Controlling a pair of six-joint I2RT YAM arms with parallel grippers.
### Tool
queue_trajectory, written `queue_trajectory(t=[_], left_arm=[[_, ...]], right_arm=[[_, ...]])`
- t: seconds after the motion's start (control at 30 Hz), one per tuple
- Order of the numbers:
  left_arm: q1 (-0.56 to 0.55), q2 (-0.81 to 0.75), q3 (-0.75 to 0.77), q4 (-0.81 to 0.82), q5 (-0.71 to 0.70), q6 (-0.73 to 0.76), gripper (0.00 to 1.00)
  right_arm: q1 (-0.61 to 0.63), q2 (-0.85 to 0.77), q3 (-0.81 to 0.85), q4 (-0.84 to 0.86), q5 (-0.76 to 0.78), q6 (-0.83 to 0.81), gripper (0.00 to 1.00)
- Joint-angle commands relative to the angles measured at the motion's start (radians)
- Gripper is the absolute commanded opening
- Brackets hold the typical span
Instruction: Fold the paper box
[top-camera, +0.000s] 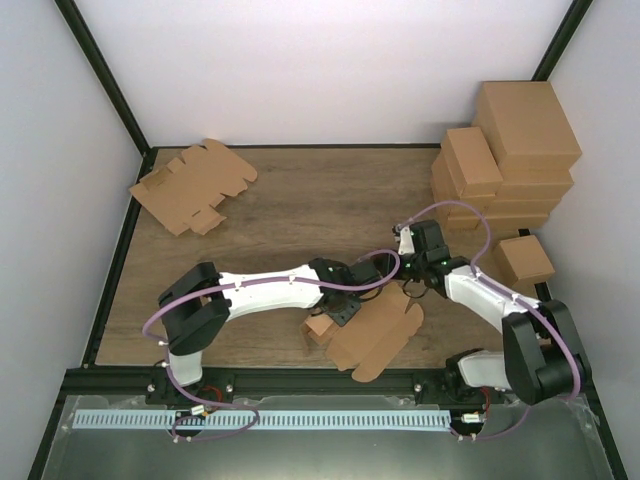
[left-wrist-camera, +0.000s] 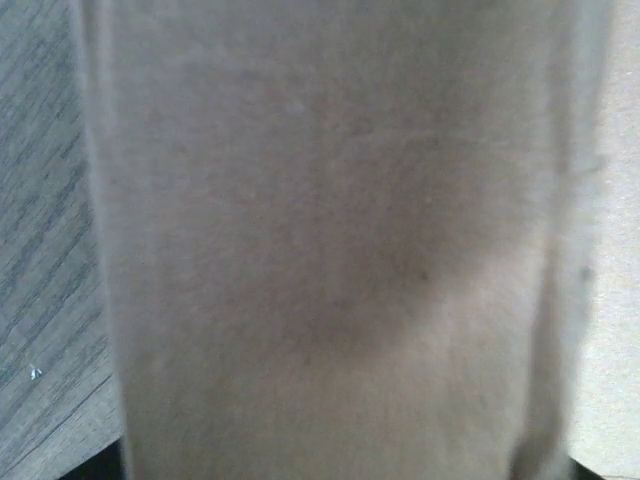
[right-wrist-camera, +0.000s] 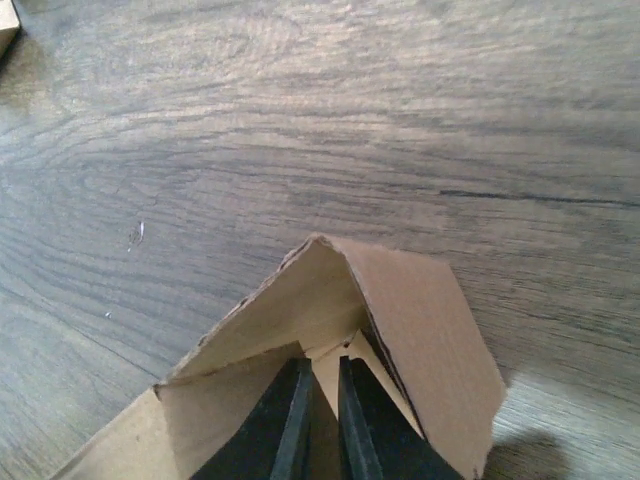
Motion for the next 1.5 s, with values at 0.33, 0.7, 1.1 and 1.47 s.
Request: queue_trajectory(t=[0.33, 0.7, 1.1, 1.47], left_arm=[[-0.007, 0.042, 0.022, 0.006, -0.021, -0.012, 0.51], [-0.007, 0.045, 0.017, -0.003, -0.042, -0.017, 0.51], [-0.019, 0.071, 0.033, -0.032, -0.092, -0.028, 0.41], [-0.050, 0.113, 0.086, -0.090, -0.191, -0.081, 0.35]], right_arm=[[-0.008, -0.199, -0.032, -0.072, 0.234, -0.004, 0.34], [-0.009, -0.199, -0.046, -0.057, 0.336, 0.027, 0.43], [-0.008, -0.155, -0.033, -0.034, 0.183, -0.023, 0.16], [0.009, -0.184, 0.006, -0.162, 0.213, 0.045, 0.02]])
